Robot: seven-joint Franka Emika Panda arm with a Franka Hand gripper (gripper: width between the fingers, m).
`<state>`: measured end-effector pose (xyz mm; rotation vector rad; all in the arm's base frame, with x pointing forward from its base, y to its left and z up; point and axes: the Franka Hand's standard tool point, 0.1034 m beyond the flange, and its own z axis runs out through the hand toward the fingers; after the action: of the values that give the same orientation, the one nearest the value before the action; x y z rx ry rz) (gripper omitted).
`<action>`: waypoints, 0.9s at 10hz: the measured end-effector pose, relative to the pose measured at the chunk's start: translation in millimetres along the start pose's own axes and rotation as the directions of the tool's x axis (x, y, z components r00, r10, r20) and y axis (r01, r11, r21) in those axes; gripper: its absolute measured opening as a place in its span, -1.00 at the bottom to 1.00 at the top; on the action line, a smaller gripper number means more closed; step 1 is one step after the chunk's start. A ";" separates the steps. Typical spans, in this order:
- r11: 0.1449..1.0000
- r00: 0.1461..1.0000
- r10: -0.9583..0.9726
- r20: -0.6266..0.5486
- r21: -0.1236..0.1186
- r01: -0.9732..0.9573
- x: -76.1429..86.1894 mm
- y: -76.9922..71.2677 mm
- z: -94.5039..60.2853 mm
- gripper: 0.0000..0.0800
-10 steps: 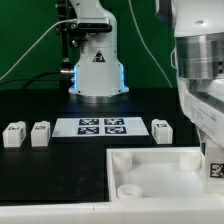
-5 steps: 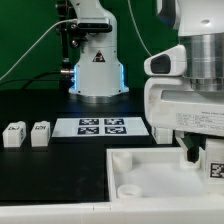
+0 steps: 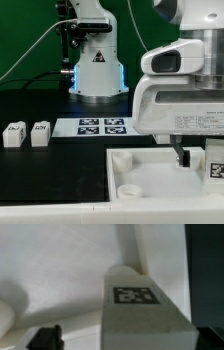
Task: Assemble one leg
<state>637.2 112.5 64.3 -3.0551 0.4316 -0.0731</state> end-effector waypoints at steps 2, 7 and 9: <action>0.997 0.997 0.078 0.002 0.005 -0.078 -0.3 -0.7 0.0 -0.06; 0.823 0.823 0.568 0.009 0.004 -0.568 -0.7 2.0 0.8 -0.27; 0.598 0.598 0.801 0.010 0.002 -0.801 -2.1 3.8 1.0 -0.27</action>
Offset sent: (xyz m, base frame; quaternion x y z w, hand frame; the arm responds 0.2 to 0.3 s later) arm 0.0000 0.0000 0.0000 0.0000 0.0000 0.2667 0.9638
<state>634.3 109.5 63.0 -2.5203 1.7422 -0.0153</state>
